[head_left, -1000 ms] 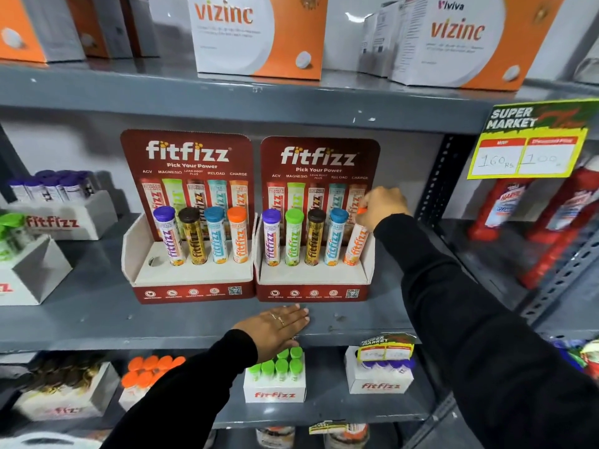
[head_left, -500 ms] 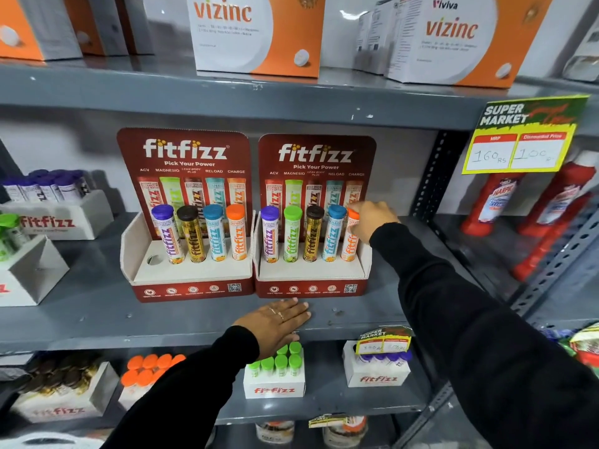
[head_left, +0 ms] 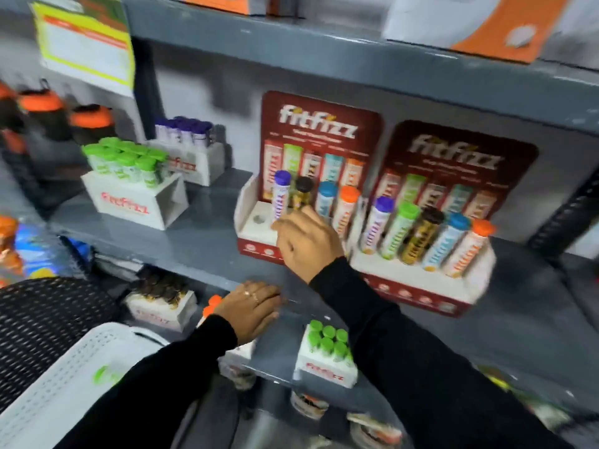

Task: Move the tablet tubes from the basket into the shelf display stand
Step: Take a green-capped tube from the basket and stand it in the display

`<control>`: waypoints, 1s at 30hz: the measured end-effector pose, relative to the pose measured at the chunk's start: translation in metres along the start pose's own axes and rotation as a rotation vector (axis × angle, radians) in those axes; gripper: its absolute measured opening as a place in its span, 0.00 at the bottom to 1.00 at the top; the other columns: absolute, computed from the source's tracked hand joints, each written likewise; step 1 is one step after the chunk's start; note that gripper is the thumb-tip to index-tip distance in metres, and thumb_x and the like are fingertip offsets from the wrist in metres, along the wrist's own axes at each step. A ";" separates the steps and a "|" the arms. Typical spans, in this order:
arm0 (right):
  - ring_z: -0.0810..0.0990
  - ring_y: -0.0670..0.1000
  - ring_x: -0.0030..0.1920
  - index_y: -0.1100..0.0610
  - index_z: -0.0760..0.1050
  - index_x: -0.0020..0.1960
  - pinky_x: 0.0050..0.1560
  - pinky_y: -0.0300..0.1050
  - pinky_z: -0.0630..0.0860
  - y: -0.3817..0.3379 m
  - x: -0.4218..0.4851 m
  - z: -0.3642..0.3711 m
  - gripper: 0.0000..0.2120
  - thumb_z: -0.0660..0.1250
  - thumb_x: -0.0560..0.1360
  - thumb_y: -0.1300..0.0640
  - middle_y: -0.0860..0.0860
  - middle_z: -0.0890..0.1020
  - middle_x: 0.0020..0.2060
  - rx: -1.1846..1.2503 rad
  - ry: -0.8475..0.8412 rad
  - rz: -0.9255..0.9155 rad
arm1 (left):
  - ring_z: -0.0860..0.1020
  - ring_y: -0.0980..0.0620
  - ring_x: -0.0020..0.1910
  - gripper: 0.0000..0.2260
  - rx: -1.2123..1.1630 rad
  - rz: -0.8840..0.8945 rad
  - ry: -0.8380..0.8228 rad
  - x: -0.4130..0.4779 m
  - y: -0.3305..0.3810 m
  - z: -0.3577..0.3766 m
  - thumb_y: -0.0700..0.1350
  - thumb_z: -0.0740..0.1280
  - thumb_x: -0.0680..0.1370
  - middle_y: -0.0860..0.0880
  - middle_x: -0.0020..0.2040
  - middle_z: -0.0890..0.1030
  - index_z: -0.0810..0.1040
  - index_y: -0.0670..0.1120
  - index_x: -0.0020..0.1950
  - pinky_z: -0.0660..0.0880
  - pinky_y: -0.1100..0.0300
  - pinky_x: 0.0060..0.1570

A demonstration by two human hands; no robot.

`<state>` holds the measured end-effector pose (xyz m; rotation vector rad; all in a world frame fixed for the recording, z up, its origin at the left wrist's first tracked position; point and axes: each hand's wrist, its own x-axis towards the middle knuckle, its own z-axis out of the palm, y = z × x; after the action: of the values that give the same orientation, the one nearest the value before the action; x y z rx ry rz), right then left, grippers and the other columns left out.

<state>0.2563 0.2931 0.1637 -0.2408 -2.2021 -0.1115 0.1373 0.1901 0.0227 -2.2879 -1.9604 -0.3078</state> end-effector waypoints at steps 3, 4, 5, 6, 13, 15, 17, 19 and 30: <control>0.81 0.56 0.32 0.60 0.82 0.33 0.36 0.44 0.78 -0.051 0.004 0.061 0.19 0.56 0.74 0.66 0.54 0.85 0.33 0.197 -0.062 -0.106 | 0.75 0.42 0.54 0.18 0.036 -0.273 0.083 -0.072 -0.046 0.003 0.53 0.48 0.81 0.41 0.56 0.81 0.73 0.47 0.57 0.66 0.48 0.54; 0.80 0.55 0.30 0.60 0.81 0.30 0.34 0.44 0.76 -0.070 0.005 0.082 0.22 0.53 0.76 0.66 0.54 0.84 0.31 0.245 -0.074 -0.139 | 0.73 0.41 0.55 0.18 0.045 -0.370 0.091 -0.098 -0.060 0.005 0.53 0.47 0.81 0.39 0.56 0.80 0.71 0.46 0.58 0.65 0.47 0.54; 0.79 0.55 0.29 0.60 0.79 0.28 0.31 0.44 0.75 -0.089 0.006 0.101 0.23 0.53 0.75 0.67 0.54 0.83 0.29 0.291 -0.087 -0.168 | 0.74 0.40 0.54 0.19 0.062 -0.469 0.098 -0.125 -0.071 0.008 0.53 0.45 0.81 0.38 0.57 0.80 0.70 0.45 0.59 0.65 0.47 0.53; 0.78 0.55 0.28 0.59 0.77 0.27 0.30 0.44 0.74 -0.104 0.005 0.116 0.19 0.56 0.72 0.67 0.54 0.82 0.28 0.330 -0.117 -0.183 | 0.76 0.40 0.54 0.20 0.062 -0.566 0.076 -0.147 -0.080 0.010 0.53 0.45 0.82 0.38 0.57 0.80 0.70 0.44 0.60 0.65 0.47 0.53; 0.82 0.56 0.50 0.61 0.82 0.47 0.52 0.44 0.77 -0.219 -0.037 0.249 0.14 0.59 0.72 0.62 0.59 0.85 0.46 0.376 -0.975 -0.064 | 0.81 0.42 0.39 0.17 -0.062 -1.130 -0.170 -0.289 -0.099 0.059 0.50 0.55 0.72 0.43 0.40 0.82 0.81 0.42 0.44 0.77 0.54 0.40; 0.78 0.59 0.60 0.61 0.77 0.59 0.64 0.50 0.73 -0.242 -0.062 0.278 0.14 0.58 0.77 0.62 0.60 0.80 0.58 0.281 -1.244 -0.077 | 0.82 0.40 0.44 0.20 -0.130 -1.218 -0.234 -0.314 -0.097 0.084 0.51 0.56 0.72 0.41 0.45 0.83 0.81 0.40 0.48 0.77 0.50 0.45; 0.77 0.61 0.62 0.62 0.74 0.62 0.63 0.52 0.72 -0.258 -0.080 0.292 0.15 0.57 0.78 0.62 0.61 0.79 0.60 0.213 -1.390 -0.028 | 0.73 0.38 0.62 0.23 -0.213 -1.330 -0.266 -0.326 -0.091 0.104 0.52 0.57 0.77 0.38 0.63 0.76 0.74 0.38 0.64 0.68 0.46 0.62; 0.75 0.61 0.64 0.62 0.71 0.65 0.62 0.52 0.73 -0.270 -0.095 0.306 0.16 0.58 0.79 0.59 0.60 0.76 0.63 0.226 -1.421 0.060 | 0.56 0.42 0.74 0.28 -0.227 -1.382 -0.329 -0.333 -0.087 0.122 0.54 0.55 0.80 0.41 0.75 0.59 0.58 0.39 0.74 0.52 0.49 0.72; 0.72 0.60 0.66 0.63 0.68 0.67 0.66 0.48 0.68 -0.292 -0.115 0.355 0.18 0.60 0.79 0.57 0.59 0.72 0.65 0.180 -1.489 0.107 | 0.69 0.38 0.67 0.31 -0.204 -1.303 -0.390 -0.353 -0.076 0.159 0.57 0.46 0.79 0.38 0.69 0.70 0.69 0.36 0.67 0.58 0.46 0.66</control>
<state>-0.0167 0.0519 -0.1390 -0.4135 -3.6232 0.4846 0.0242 -0.1037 -0.2157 -0.7907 -3.4621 -0.1362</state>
